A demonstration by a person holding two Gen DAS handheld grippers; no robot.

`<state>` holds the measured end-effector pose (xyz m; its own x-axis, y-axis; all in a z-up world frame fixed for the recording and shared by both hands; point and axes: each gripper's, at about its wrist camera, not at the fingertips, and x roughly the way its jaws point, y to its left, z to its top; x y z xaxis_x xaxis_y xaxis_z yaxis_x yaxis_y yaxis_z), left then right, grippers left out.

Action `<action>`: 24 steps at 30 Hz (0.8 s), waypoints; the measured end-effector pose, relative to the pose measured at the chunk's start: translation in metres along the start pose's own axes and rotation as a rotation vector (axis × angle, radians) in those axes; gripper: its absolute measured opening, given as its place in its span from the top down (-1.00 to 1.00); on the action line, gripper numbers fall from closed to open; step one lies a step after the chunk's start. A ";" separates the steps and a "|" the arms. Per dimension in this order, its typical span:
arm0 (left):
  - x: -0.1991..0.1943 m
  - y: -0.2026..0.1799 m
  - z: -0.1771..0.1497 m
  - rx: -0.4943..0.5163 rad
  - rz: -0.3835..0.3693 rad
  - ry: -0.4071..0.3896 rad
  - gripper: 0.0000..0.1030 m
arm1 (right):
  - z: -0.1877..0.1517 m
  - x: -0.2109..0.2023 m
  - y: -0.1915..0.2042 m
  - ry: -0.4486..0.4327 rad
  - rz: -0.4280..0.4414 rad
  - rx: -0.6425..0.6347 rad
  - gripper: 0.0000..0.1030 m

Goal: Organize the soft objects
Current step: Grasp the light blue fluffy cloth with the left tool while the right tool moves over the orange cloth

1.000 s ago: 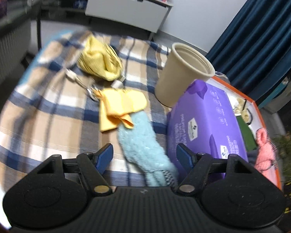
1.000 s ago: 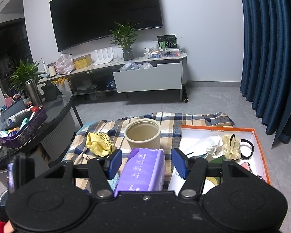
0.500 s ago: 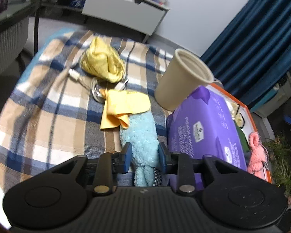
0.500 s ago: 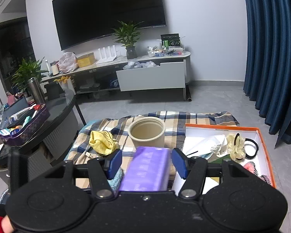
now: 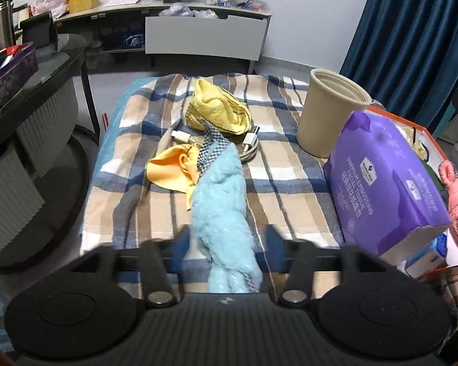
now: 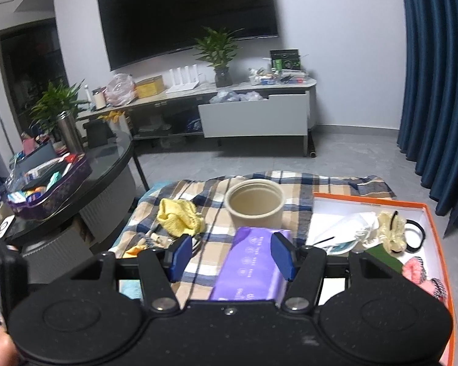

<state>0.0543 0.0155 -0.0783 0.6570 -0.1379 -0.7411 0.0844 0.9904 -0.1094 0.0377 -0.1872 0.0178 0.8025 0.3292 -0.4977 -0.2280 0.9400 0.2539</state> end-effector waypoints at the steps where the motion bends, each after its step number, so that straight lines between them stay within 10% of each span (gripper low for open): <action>1: 0.003 -0.002 0.001 0.007 0.014 -0.007 -0.41 | 0.000 0.001 0.003 0.004 0.005 -0.008 -0.35; 6: 0.021 -0.006 0.006 -0.013 0.037 -0.009 -0.35 | -0.003 0.010 0.015 0.030 0.016 -0.030 -0.35; 8: 0.026 -0.008 0.007 -0.008 0.024 0.000 0.22 | -0.005 0.014 0.020 0.043 0.024 -0.040 -0.35; 16: -0.025 0.016 0.012 -0.092 -0.082 -0.128 0.24 | -0.008 0.038 0.040 0.091 0.043 -0.059 -0.35; 24: -0.049 0.066 0.020 -0.187 0.040 -0.199 0.24 | -0.017 0.085 0.081 0.165 0.115 -0.094 -0.35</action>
<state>0.0426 0.0880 -0.0364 0.7931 -0.0763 -0.6043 -0.0717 0.9736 -0.2169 0.0780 -0.0812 -0.0183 0.6692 0.4375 -0.6006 -0.3691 0.8973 0.2423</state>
